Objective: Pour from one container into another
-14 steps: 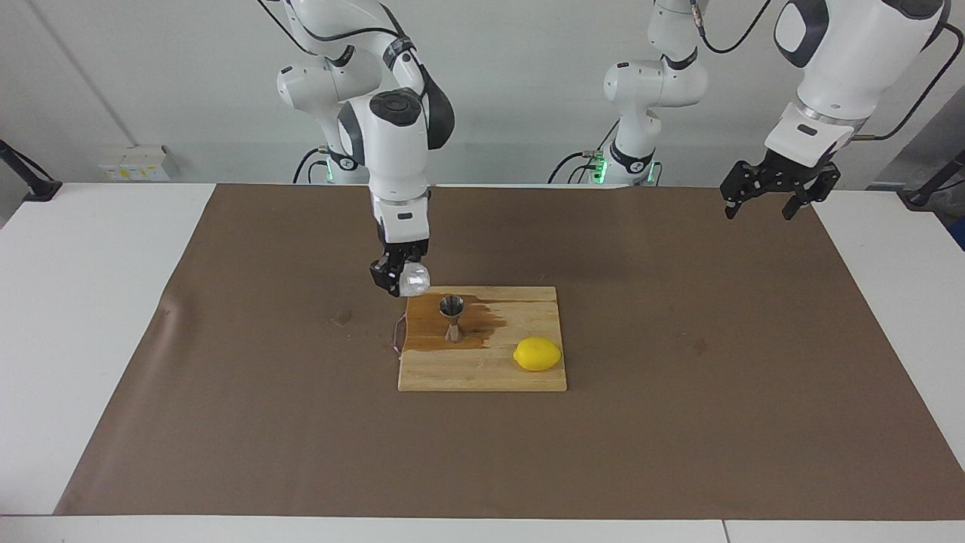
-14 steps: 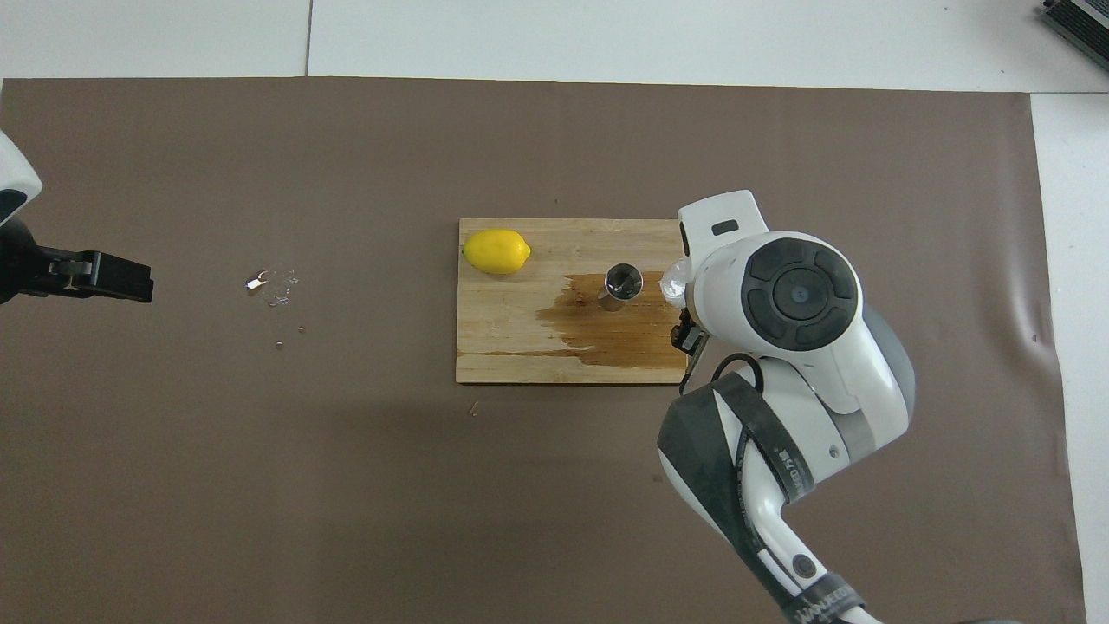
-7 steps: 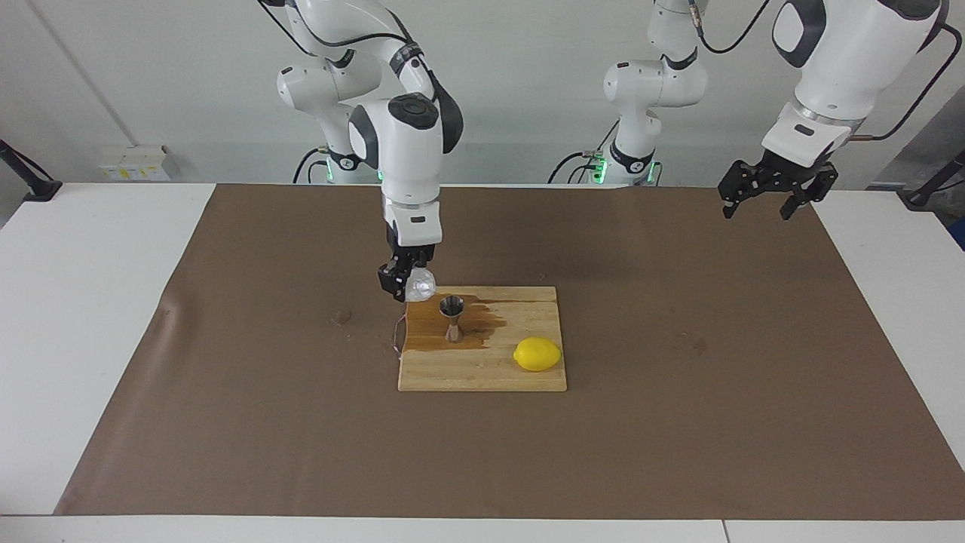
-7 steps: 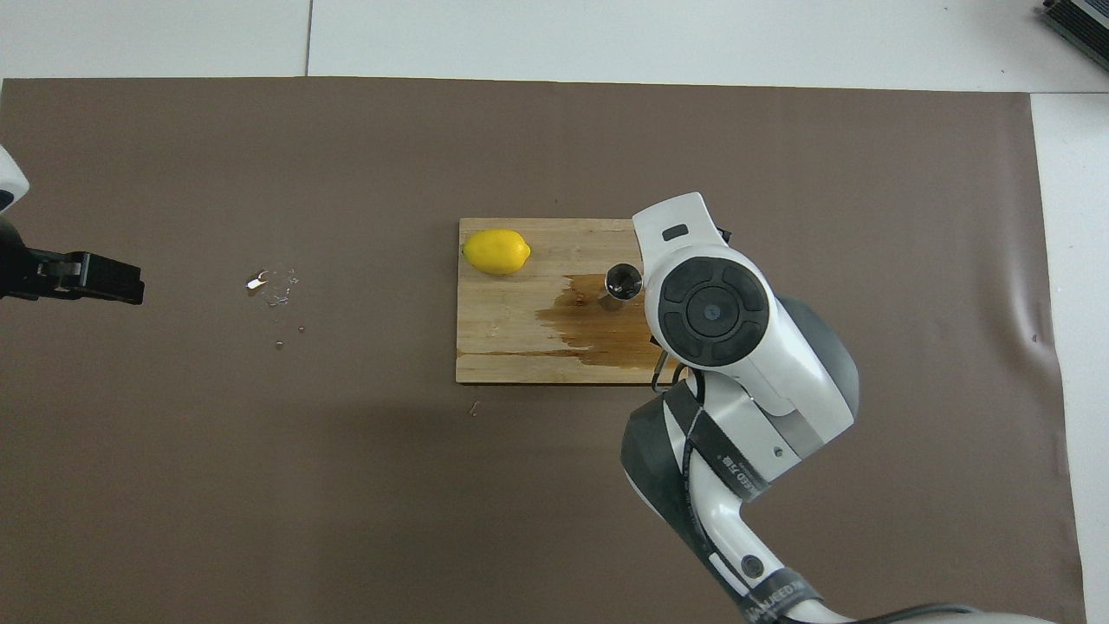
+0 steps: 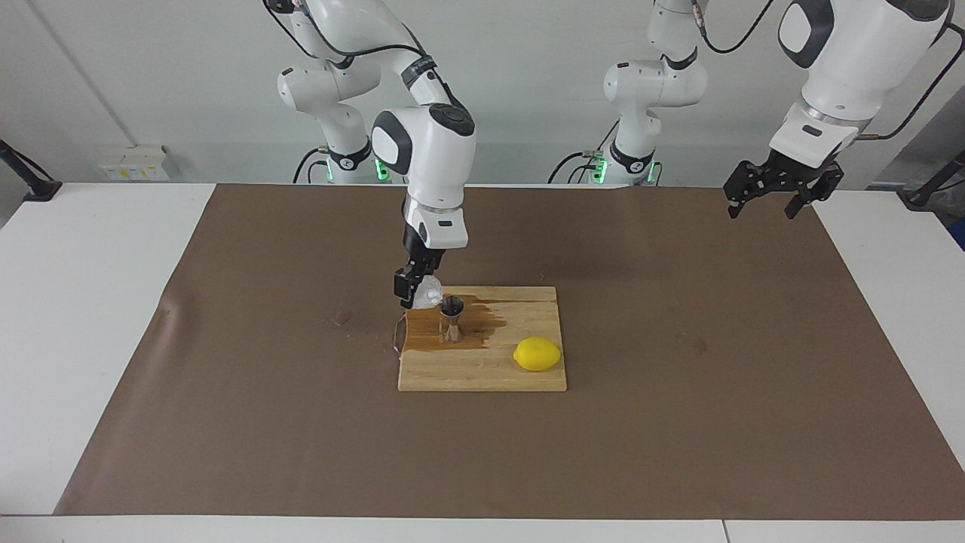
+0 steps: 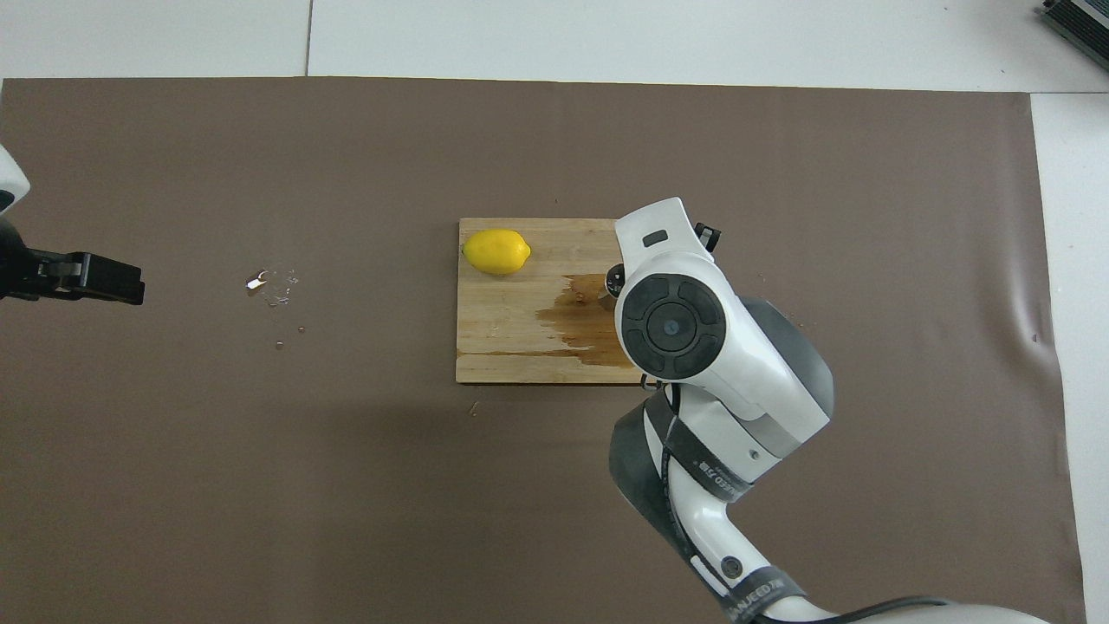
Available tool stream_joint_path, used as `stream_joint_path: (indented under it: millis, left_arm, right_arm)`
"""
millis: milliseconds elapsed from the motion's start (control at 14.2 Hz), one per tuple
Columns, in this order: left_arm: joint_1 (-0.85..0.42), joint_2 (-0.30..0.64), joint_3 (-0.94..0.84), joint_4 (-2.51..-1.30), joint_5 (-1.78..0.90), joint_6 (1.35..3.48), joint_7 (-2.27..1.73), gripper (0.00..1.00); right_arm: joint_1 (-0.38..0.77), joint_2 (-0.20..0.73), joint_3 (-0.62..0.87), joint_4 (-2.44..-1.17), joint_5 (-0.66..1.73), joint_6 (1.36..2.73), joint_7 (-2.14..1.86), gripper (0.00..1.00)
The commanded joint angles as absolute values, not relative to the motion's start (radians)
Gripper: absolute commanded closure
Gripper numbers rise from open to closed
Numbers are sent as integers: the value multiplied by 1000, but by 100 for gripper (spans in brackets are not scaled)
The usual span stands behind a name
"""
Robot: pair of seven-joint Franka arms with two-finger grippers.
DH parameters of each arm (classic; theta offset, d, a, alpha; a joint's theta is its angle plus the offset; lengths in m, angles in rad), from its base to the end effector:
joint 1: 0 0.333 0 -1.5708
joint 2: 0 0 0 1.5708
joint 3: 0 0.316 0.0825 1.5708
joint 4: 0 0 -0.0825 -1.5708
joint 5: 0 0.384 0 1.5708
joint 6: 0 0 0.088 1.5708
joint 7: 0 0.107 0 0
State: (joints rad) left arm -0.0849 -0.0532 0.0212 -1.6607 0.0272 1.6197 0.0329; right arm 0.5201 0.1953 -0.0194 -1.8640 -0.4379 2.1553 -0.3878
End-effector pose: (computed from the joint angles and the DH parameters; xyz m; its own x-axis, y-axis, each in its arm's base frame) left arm 0.5408 -0.0314 0.6154 0.9951 -0.0978 0.0113 -0.0974 -0.9949 -0.0264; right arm 0.5516 0.2829 0.4250 0.4540 0.8857 -0.0975 0.8432 -0.3917 0.3683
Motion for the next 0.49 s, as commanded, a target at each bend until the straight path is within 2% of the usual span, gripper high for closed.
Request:
stream_joint_path:
  millis: [0, 71, 424]
  left_arm:
    - [9, -61, -58, -1667, 8, 1626, 34, 0]
    - [59, -60, -99, -1666, -15, 1634, 32, 0]
    - [64, -61, -98, -1669, -18, 1635, 41, 0]
  right_arm:
    - [526, 209, -17, -1842, -471, 2141, -357, 75]
    - [526, 209, -17, -1842, -471, 2143, -357, 75]
    - [529, 212, -15, -1842, -471, 2141, -359, 75]
